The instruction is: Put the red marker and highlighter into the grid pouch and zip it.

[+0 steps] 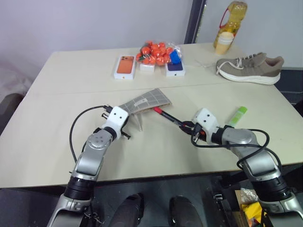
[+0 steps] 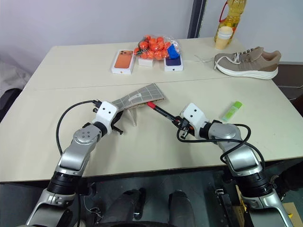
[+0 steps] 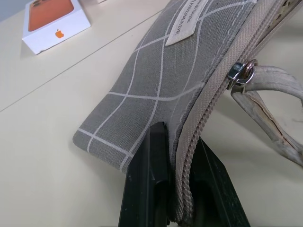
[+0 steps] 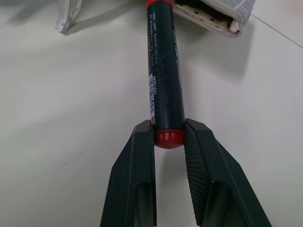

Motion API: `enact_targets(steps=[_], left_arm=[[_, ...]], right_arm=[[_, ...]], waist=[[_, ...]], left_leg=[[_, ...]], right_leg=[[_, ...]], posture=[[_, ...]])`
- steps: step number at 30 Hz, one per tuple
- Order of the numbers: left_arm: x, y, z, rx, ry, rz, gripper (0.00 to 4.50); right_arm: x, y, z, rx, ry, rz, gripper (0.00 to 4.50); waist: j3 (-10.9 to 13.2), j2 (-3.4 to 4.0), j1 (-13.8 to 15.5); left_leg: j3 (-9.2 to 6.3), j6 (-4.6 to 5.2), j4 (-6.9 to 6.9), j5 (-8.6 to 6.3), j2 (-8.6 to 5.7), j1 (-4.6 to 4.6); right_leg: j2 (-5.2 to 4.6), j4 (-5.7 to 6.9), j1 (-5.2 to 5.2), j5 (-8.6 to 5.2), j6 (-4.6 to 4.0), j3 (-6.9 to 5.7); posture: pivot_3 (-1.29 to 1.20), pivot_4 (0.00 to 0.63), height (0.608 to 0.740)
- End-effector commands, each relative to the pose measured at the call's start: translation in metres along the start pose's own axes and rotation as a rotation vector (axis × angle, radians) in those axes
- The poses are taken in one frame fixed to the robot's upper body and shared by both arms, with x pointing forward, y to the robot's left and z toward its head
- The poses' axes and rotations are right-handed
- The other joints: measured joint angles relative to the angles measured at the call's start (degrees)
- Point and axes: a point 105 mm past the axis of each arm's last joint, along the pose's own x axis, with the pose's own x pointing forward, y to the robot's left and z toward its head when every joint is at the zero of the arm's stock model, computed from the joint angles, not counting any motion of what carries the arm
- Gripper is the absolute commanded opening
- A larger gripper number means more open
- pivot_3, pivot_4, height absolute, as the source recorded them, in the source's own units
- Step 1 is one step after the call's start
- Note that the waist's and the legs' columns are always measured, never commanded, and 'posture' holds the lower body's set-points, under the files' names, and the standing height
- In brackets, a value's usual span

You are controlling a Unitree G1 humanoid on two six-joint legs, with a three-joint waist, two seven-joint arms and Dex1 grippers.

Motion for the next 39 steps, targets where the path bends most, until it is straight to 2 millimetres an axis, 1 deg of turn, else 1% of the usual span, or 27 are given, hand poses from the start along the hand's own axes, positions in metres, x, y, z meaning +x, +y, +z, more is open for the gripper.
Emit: enact_targets(steps=[1, 4, 7, 8, 12, 15, 17, 19, 21, 23, 24, 25, 28, 31, 33, 36, 38, 39], left_arm=[[-0.003, -0.003, 0.016, 0.041, -0.071, -0.017, 0.00], [-0.005, -0.006, 0.017, 0.067, -0.084, -0.040, 0.00], [-0.007, -0.010, 0.018, 0.101, -0.091, -0.066, 0.00], [-0.008, -0.013, 0.019, 0.111, -0.099, -0.081, 0.00], [-0.010, -0.029, 0.026, 0.141, -0.149, -0.163, 0.00], [-0.012, -0.038, 0.031, 0.158, -0.173, -0.205, 0.00], [-0.014, -0.047, 0.033, 0.172, -0.185, -0.245, 0.00], [-0.015, -0.050, 0.033, 0.171, -0.184, -0.259, 0.00], [-0.015, -0.050, 0.032, 0.169, -0.181, -0.259, 0.00], [-0.014, -0.047, 0.031, 0.165, -0.170, -0.245, 0.00], [-0.014, -0.045, 0.030, 0.161, -0.165, -0.235, 0.00], [-0.014, -0.043, 0.029, 0.158, -0.160, -0.226, 0.00], [-0.012, -0.036, 0.025, 0.148, -0.139, -0.186, 0.00], [-0.009, -0.028, 0.023, 0.137, -0.121, -0.135, 0.00], [-0.006, -0.021, 0.021, 0.122, -0.103, -0.094, 0.00], [-0.003, -0.013, 0.016, 0.106, -0.074, -0.047, 0.00], [0.000, -0.009, 0.014, 0.099, -0.058, -0.022, 0.00], [0.001, -0.007, 0.014, 0.096, -0.057, -0.013, 0.00]], right_arm=[[-0.002, -0.006, 0.009, -0.034, -0.019, -0.021, 0.32], [-0.002, -0.010, 0.008, -0.048, 0.006, -0.039, 0.32], [-0.002, -0.014, 0.013, -0.110, 0.026, -0.047, 0.32], [-0.002, -0.014, 0.016, -0.166, 0.043, -0.043, 0.32], [0.004, -0.009, 0.031, -0.337, 0.074, -0.012, 0.32], [0.008, -0.006, 0.037, -0.394, 0.084, -0.001, 0.32], [0.014, -0.004, 0.044, -0.435, 0.086, 0.001, 0.32], [0.017, -0.001, 0.047, -0.464, 0.091, 0.009, 0.32], [0.018, 0.001, 0.046, -0.480, 0.103, 0.028, 0.32], [0.017, 0.000, 0.046, -0.480, 0.106, 0.027, 1.36], [0.016, -0.001, 0.046, -0.483, 0.106, 0.021, 1.70], [0.015, -0.002, 0.047, -0.485, 0.105, 0.015, 2.13], [0.007, -0.005, 0.053, -0.438, 0.058, 0.006, 3.68], [-0.010, 0.000, 0.062, -0.337, -0.036, 0.044, 3.68], [-0.021, -0.001, 0.062, -0.256, -0.063, 0.050, 3.68], [-0.035, -0.018, 0.050, -0.148, -0.060, -0.039, 3.68], [-0.042, -0.038, 0.038, -0.002, -0.052, -0.135, 3.68], [-0.048, -0.054, 0.026, 0.095, -0.026, -0.218, 3.95]], waist=[[0.0, 0.00, 0.0], [0.0, 0.00, 0.0], [0.0, 0.00, 0.0], [0.0, 0.00, 0.0], [0.0, 0.00, -0.1], [0.0, 0.00, -0.1], [0.0, 0.00, -0.1], [0.0, 0.00, -0.1], [0.0, 0.00, 0.0], [0.0, 0.00, 0.0], [0.0, 0.00, 0.0], [0.0, 0.00, 0.0], [0.0, 0.00, 0.0], [0.0, -0.01, 0.1], [0.0, -0.01, 0.2], [0.0, -0.03, 0.6], [0.0, -0.02, 0.7], [0.0, -0.02, 0.8]], left_leg=[[0.00, 0.00, 0.00, 0.00, 0.00, 0.00], [0.00, 0.00, 0.00, 0.00, 0.00, 0.00], [0.00, 0.00, 0.00, 0.00, 0.00, 0.00], [0.00, 0.00, 0.00, 0.00, 0.00, 0.00], [0.00, 0.00, 0.00, 0.00, 0.00, 0.00], [0.01, 0.00, 0.00, 0.00, 0.00, -0.01], [0.01, 0.00, 0.00, 0.00, 0.00, -0.02], [0.01, 0.00, 0.00, 0.00, 0.00, -0.03], [0.00, 0.00, 0.00, 0.00, 0.00, -0.03], [0.00, 0.00, 0.00, 0.00, -0.01, -0.03], [0.00, 0.00, 0.00, 0.00, -0.02, -0.03], [0.00, 0.00, 0.00, 0.00, -0.02, -0.03], [0.00, 0.00, 0.00, 0.00, -0.02, -0.03], [-0.01, 0.01, 0.00, 0.00, -0.02, -0.04], [-0.01, 0.02, 0.00, -0.01, -0.02, -0.04], [-0.02, 0.03, 0.02, -0.01, -0.02, -0.04], [0.01, 0.03, 0.04, -0.01, -0.01, -0.03], [0.01, 0.03, 0.06, -0.01, 0.00, -0.03]], right_leg=[[0.00, 0.00, 0.00, 0.00, 0.00, 0.00], [0.00, 0.00, 0.00, 0.00, 0.00, 0.00], [0.00, 0.00, 0.00, 0.00, 0.00, 0.00], [0.00, 0.00, -0.01, 0.00, 0.00, 0.00], [-0.01, 0.00, -0.01, 0.00, 0.00, 0.00], [-0.02, 0.00, -0.02, 0.00, 0.00, 0.00], [-0.04, -0.01, -0.02, 0.00, 0.00, 0.00], [-0.04, -0.01, -0.02, 0.00, 0.00, 0.00], [-0.03, 0.00, -0.02, 0.00, 0.00, -0.01], [-0.04, -0.01, -0.02, 0.00, 0.00, -0.01], [-0.04, -0.01, -0.02, 0.00, 0.00, -0.01], [-0.04, -0.01, -0.02, 0.00, 0.00, -0.01], [-0.03, 0.00, -0.02, 0.00, 0.00, -0.01], [-0.04, -0.01, -0.02, 0.00, 0.00, -0.01], [-0.04, -0.02, -0.01, 0.00, 0.00, -0.02], [-0.04, -0.02, 0.01, 0.00, 0.00, -0.03], [-0.03, -0.01, 0.00, 0.00, 0.00, -0.02], [-0.01, 0.00, 0.00, 0.00, 0.00, -0.02]], posture=[[0.00, 0.150, 0.740], [0.00, 0.150, 0.740], [0.00, 0.150, 0.740], [0.00, 0.150, 0.740], [0.00, 0.150, 0.740], [0.00, 0.150, 0.740], [0.00, 0.150, 0.740], [0.00, 0.150, 0.740], [0.00, 0.150, 0.740], [0.00, 0.150, 0.740], [0.00, 0.150, 0.740], [0.00, 0.150, 0.740], [0.00, 0.150, 0.740], [0.00, 0.150, 0.740], [0.00, 0.150, 0.740], [0.00, 0.150, 0.740], [0.00, 0.150, 0.740], [0.00, 0.150, 0.740]])
